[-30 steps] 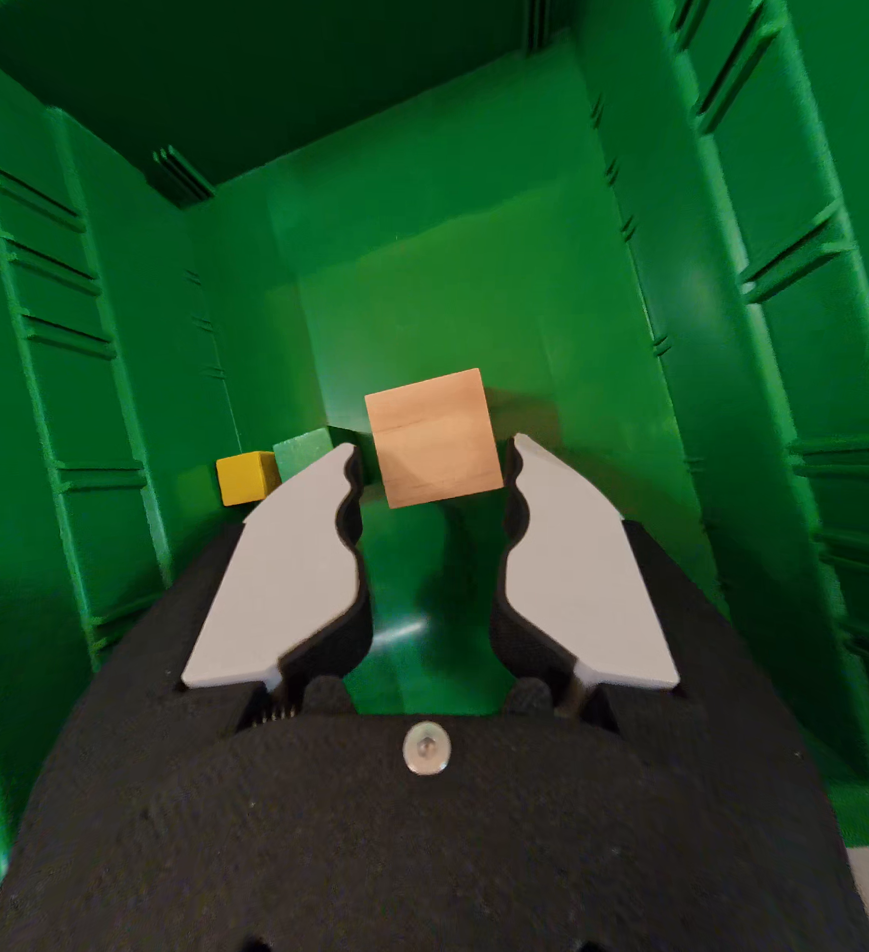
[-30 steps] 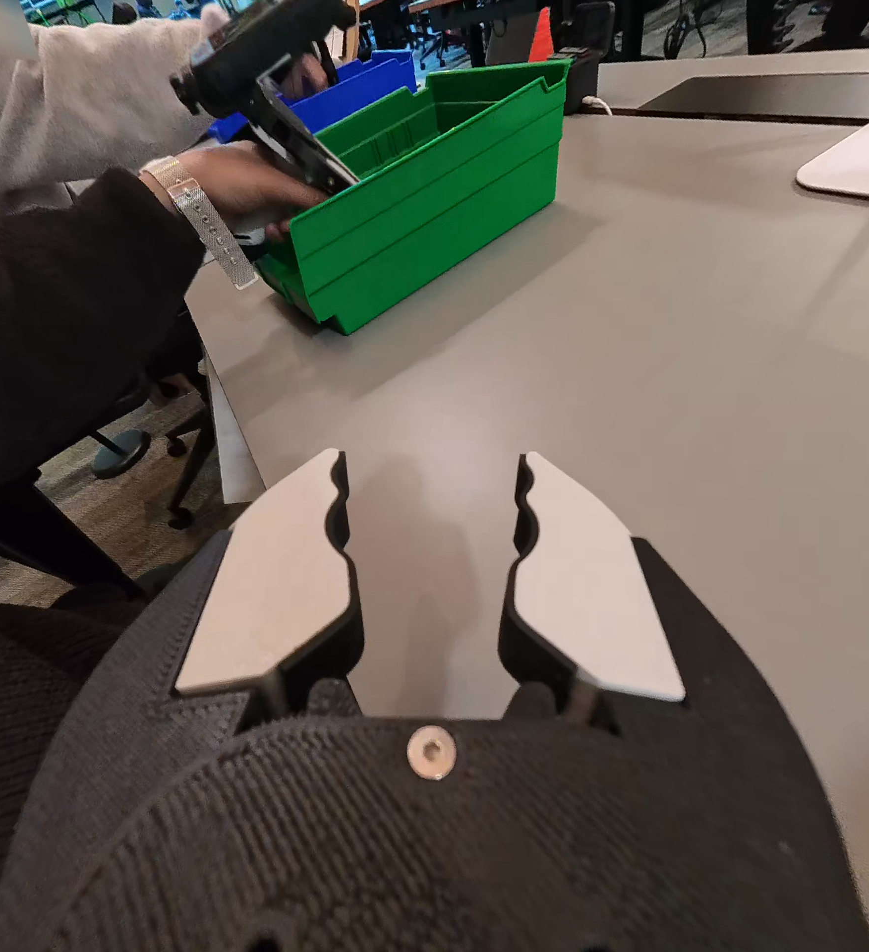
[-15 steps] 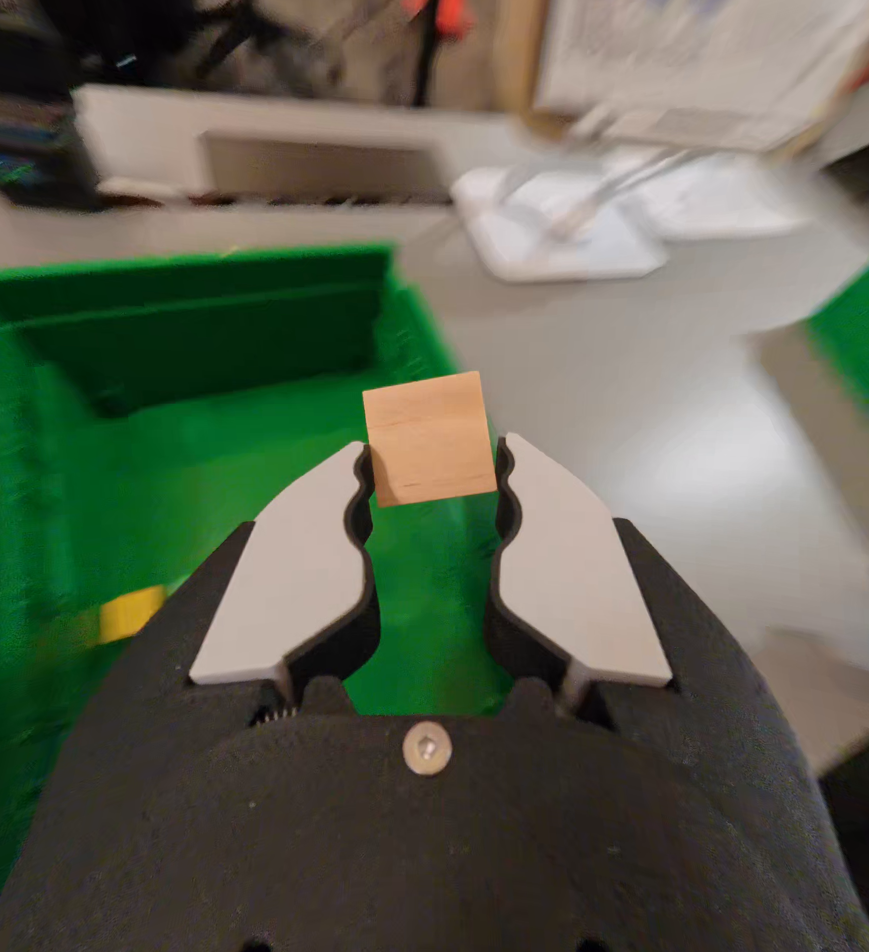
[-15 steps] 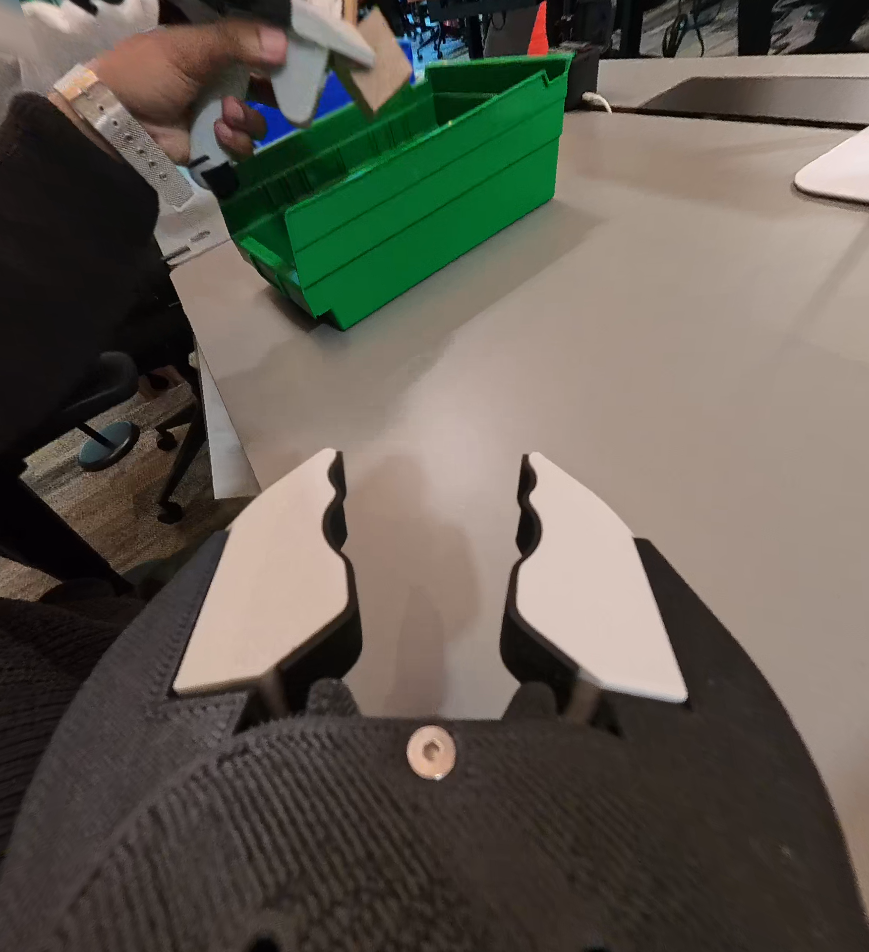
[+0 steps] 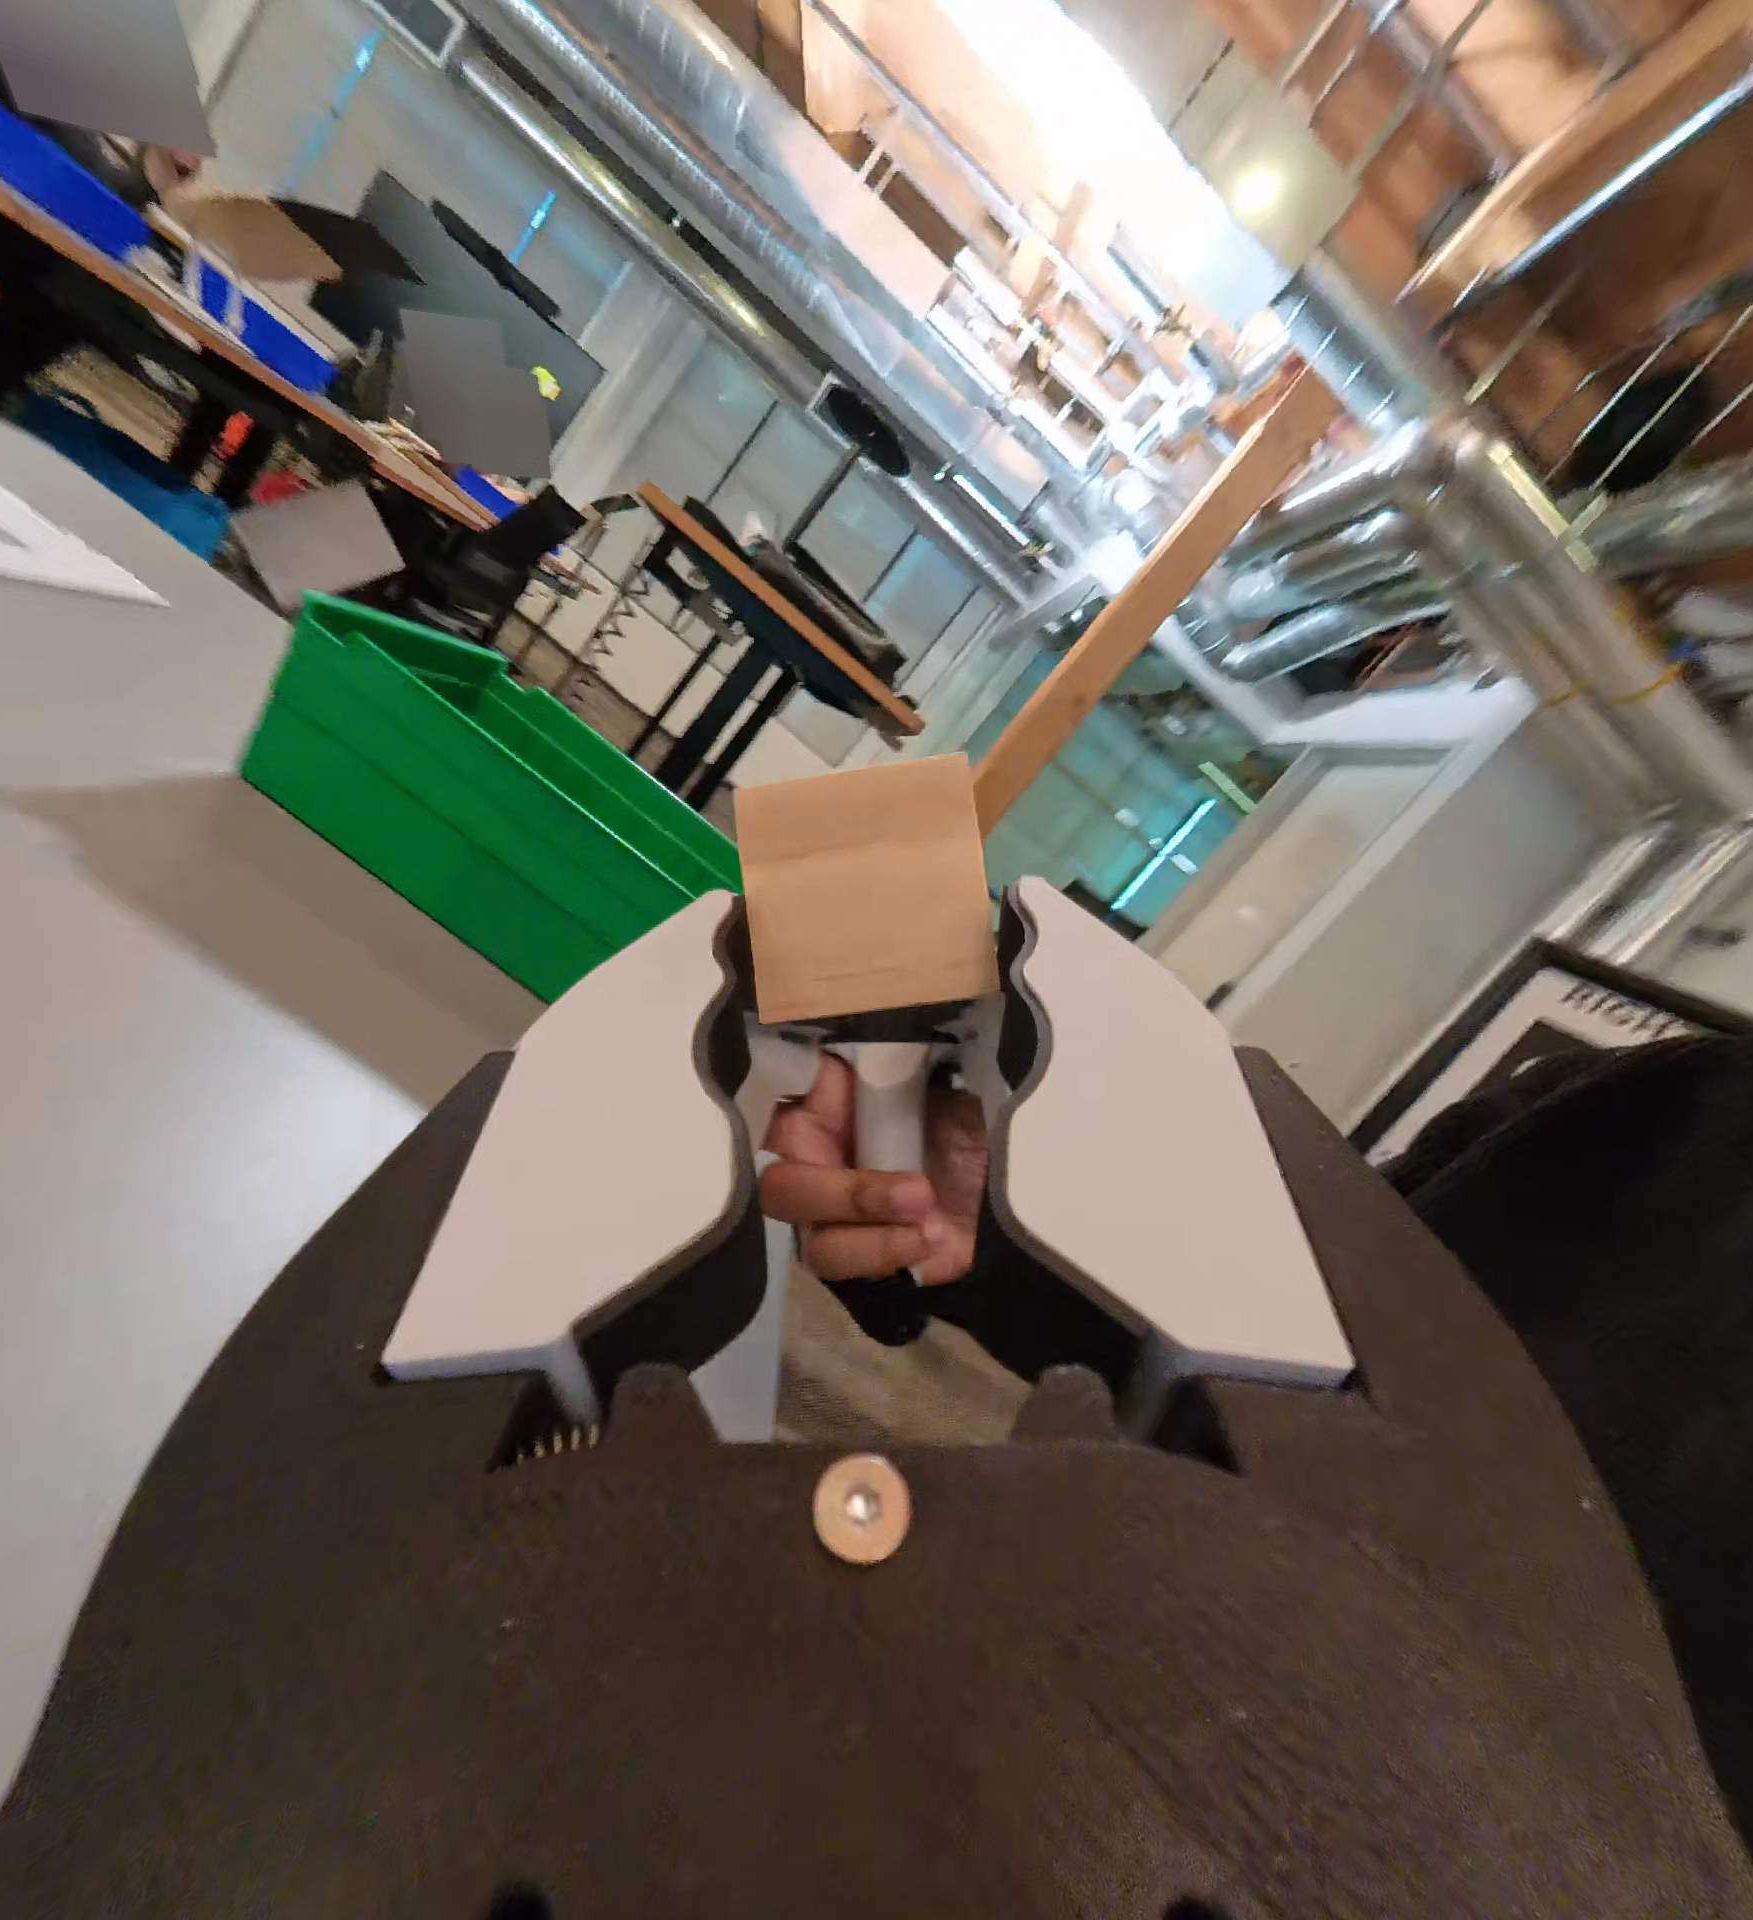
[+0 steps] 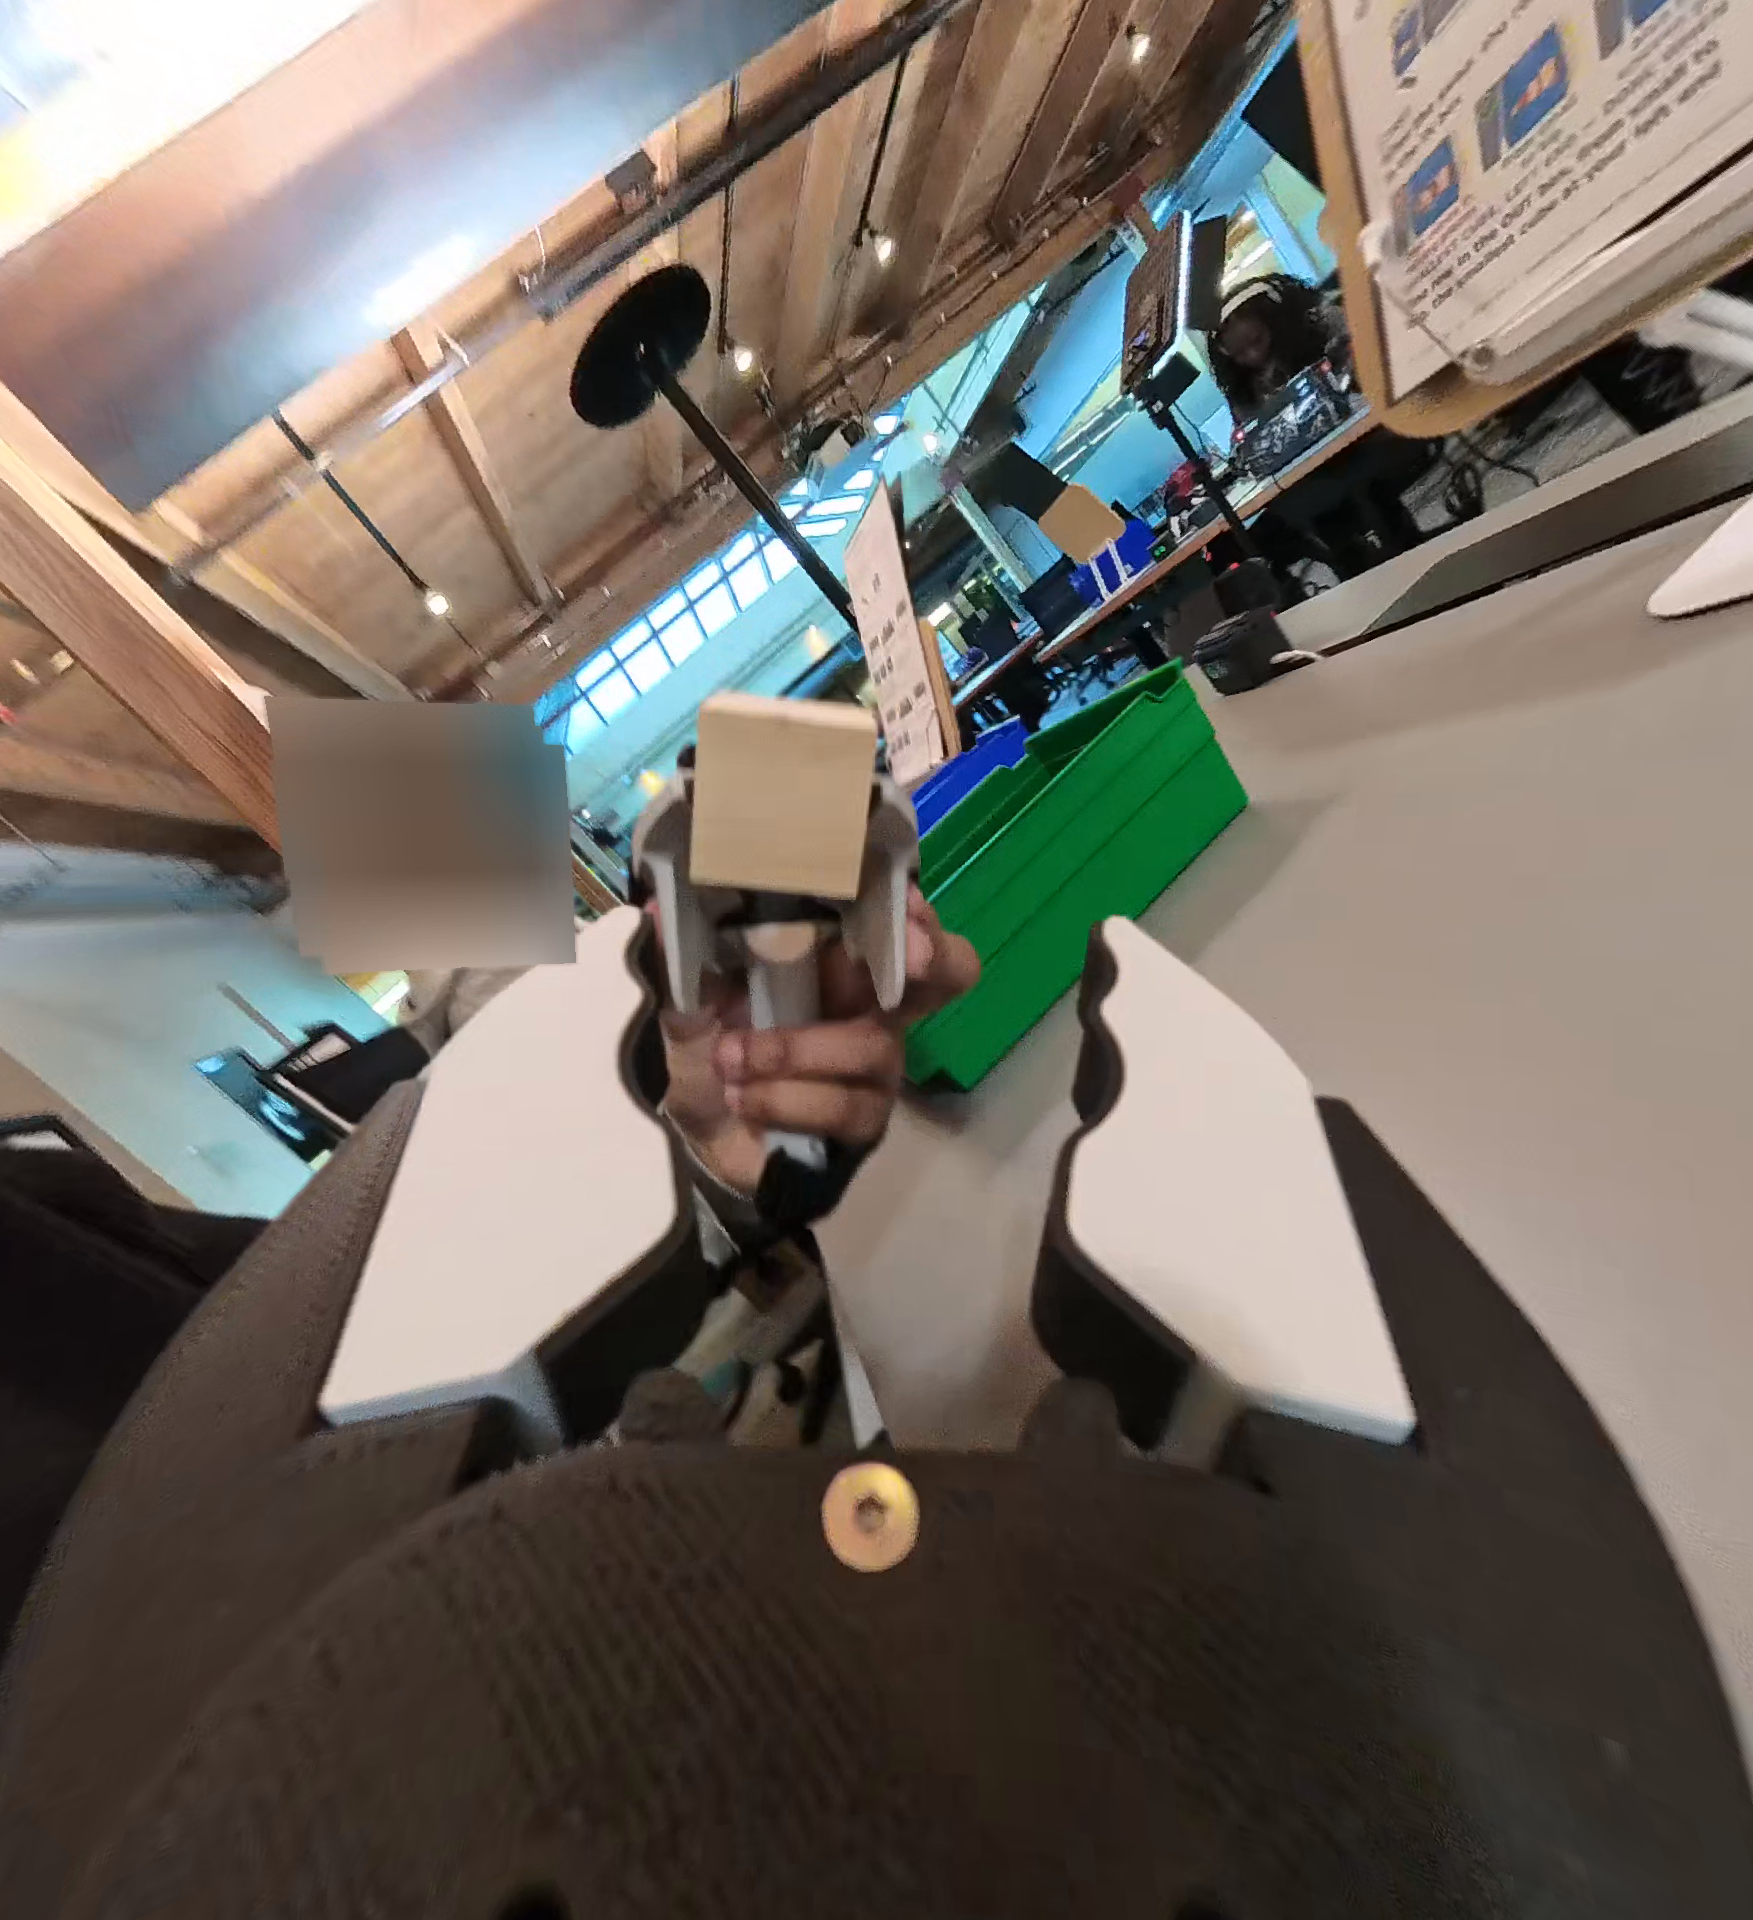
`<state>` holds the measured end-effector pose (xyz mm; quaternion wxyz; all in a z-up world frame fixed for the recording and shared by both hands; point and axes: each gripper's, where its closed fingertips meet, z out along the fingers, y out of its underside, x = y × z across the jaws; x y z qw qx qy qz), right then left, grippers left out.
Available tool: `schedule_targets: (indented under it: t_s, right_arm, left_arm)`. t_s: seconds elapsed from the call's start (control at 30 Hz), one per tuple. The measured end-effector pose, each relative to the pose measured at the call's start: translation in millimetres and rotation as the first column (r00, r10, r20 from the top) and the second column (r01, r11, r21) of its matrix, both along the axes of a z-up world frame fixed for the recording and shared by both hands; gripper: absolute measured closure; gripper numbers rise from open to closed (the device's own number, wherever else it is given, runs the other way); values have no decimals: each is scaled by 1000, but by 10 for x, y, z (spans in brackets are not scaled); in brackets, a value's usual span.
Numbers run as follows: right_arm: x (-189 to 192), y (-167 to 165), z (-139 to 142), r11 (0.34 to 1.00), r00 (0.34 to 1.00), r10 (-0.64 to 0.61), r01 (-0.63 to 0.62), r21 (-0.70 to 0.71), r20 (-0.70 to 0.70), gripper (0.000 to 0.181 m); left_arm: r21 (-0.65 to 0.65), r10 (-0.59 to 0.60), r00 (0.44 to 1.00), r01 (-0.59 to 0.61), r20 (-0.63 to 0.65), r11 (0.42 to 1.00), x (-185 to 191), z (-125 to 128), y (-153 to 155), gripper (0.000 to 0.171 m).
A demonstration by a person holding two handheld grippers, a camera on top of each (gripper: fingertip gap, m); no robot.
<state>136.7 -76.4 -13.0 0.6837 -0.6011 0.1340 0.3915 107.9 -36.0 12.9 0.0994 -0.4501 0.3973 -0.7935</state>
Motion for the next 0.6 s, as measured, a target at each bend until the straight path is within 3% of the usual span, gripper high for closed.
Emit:
schedule_targets:
  t_s: [0.1,0.33,0.6]
  right_arm:
    - [86,-19,0,1000,996,6,-5,14,-84,110]
    - [-21,51,-95,995,977,95,-100,-16,-192,110]
    - [-133,69,-131,990,982,135,-139,-22,-134,122]
  left_arm:
    - [-59,-55,998,53,-34,997,41,-163,-122,125]
    - [128,82,996,-87,44,988,29,-261,-138,125]
    - [128,46,998,-50,34,991,27,-323,-272,126]
